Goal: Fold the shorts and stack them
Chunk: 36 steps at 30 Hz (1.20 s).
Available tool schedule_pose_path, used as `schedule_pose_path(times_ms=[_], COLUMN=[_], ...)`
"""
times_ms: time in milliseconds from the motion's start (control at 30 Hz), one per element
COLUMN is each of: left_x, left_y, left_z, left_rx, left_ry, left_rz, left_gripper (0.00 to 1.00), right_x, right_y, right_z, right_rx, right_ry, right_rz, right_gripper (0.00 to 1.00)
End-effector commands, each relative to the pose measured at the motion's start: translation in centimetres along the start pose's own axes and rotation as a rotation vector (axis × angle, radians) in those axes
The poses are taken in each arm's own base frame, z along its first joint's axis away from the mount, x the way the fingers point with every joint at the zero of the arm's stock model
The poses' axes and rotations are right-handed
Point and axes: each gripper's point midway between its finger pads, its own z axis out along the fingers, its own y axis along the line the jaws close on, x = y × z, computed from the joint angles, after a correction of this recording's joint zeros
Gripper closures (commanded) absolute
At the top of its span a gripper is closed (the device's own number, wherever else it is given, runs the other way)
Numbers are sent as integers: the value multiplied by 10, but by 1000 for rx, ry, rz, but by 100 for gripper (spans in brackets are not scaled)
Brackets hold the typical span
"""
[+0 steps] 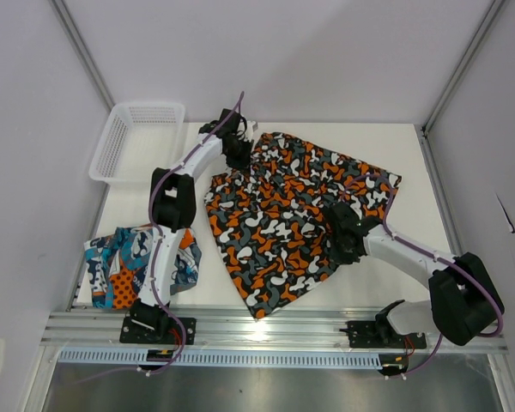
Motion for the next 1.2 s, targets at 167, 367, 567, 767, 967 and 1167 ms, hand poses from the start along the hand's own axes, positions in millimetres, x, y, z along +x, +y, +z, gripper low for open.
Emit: schedule_pose_path(times_ms=[167, 367, 567, 767, 967, 1167], left_x=[-48, -62, -67, -67, -62, -58], left_y=[23, 49, 54, 46, 41, 39], left_z=[-38, -66, -76, -73, -74, -67], left_rx=[-30, -51, -60, -23, -10, -10], left_ry=[-188, -301, -351, -346, -329, -305], left_rz=[-97, -202, -209, -202, -197, -195], left_gripper=[100, 100, 100, 90, 42, 33], right_x=[12, 18, 31, 30, 3, -27], right_y=[-15, -18, -21, -23, -15, -8], right_z=[4, 10, 12, 9, -16, -44], right_rx=[100, 132, 192, 224, 157, 31], right_ry=[-1, 24, 48, 27, -94, -150], right_rz=[27, 22, 0, 0, 55, 122], right_gripper=[100, 100, 100, 87, 47, 40])
